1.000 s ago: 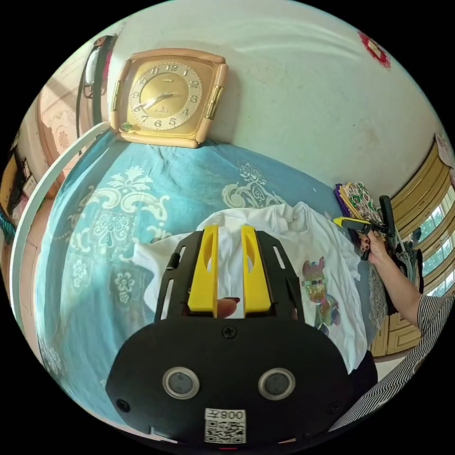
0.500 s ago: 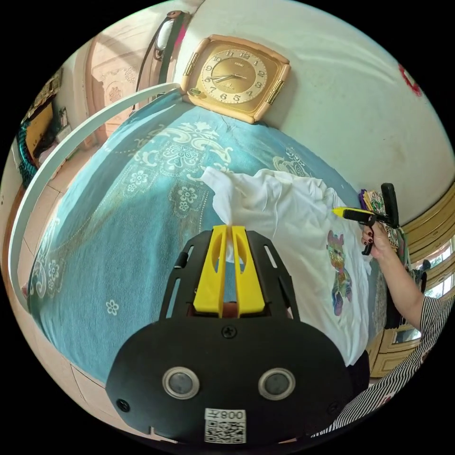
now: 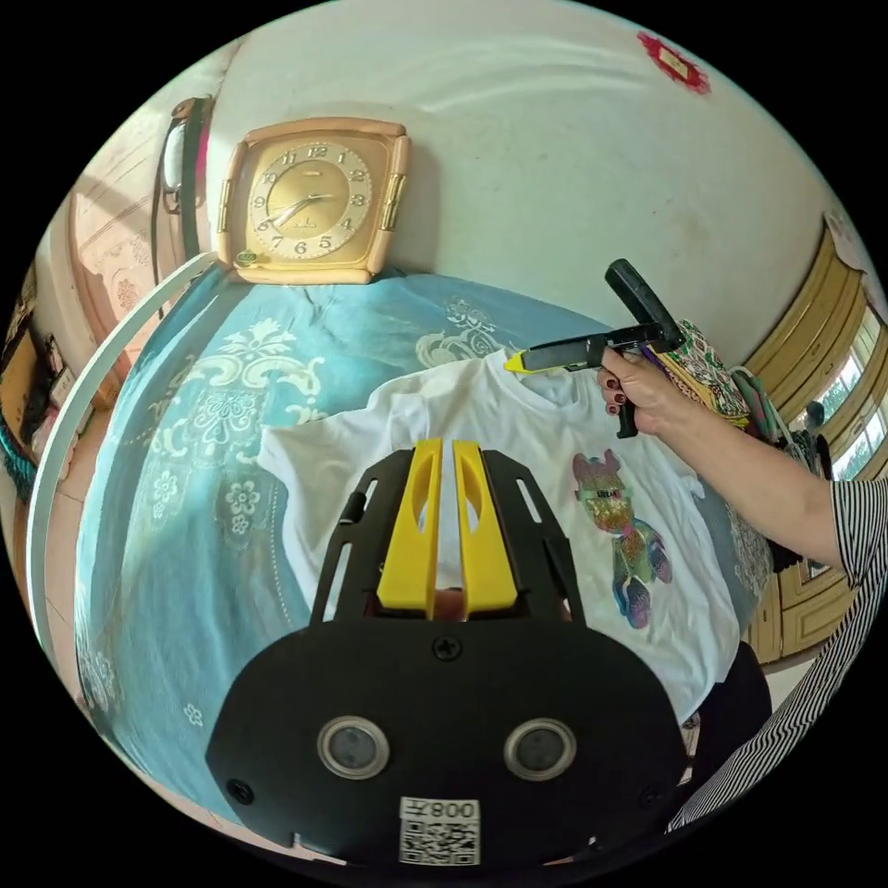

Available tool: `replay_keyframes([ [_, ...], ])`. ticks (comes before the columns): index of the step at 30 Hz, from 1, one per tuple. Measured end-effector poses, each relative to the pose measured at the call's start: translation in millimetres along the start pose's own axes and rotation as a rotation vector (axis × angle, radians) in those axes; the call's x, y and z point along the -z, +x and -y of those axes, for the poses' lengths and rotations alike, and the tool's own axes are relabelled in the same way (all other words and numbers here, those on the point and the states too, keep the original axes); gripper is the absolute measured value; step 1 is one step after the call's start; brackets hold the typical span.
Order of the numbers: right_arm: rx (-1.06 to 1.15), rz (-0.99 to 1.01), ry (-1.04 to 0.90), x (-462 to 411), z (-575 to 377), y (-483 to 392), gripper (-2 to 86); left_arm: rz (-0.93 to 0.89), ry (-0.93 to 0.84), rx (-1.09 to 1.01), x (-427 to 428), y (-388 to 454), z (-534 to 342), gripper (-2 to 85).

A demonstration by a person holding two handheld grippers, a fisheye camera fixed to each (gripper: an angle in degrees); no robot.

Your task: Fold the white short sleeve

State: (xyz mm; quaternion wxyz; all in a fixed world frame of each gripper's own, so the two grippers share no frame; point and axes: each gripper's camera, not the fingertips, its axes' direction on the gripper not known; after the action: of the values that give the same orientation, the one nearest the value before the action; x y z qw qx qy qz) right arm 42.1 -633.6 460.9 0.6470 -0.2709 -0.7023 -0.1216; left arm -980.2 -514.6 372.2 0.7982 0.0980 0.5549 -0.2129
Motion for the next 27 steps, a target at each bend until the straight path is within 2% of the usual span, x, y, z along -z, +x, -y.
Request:
replay_keyframes([
  [3,0.005,-0.065,0.08,38.4,-44.8,1.5,1.2,-0.007,-0.081,-0.046,-48.3,20.5,31.7,0.7],
  [7,-0.124,-0.309,0.14,81.1,-99.7,41.6,0.4,0.061,-0.145,-0.049,-100.9,30.4,59.1,0.4],
  [10,-0.22,-0.352,0.098,78.2,-107.0,78.6,0.2,0.136,-0.206,-0.041,-127.5,29.3,69.7,0.4],
  [15,-0.259,-0.361,0.075,61.5,-99.6,96.4,0.3,0.127,-0.208,-0.038,-138.0,30.5,72.3,0.4],
  [18,-0.243,-0.388,0.138,72.7,-109.6,84.1,0.7,0.156,-0.165,-0.018,-130.1,39.2,60.8,0.3],
  [20,-0.232,-0.38,0.164,83.7,-121.3,78.1,1.2,0.109,-0.088,-0.039,-115.2,51.7,48.9,0.3],
  [23,-0.214,-0.447,0.168,98.8,-144.2,75.2,4.0,0.072,-0.094,-0.088,-117.3,65.9,43.4,0.3],
  [27,-0.249,-0.486,0.09,103.1,-165.3,93.2,8.0,0.167,-0.166,-0.086,-135.8,69.6,43.5,0.2],
])
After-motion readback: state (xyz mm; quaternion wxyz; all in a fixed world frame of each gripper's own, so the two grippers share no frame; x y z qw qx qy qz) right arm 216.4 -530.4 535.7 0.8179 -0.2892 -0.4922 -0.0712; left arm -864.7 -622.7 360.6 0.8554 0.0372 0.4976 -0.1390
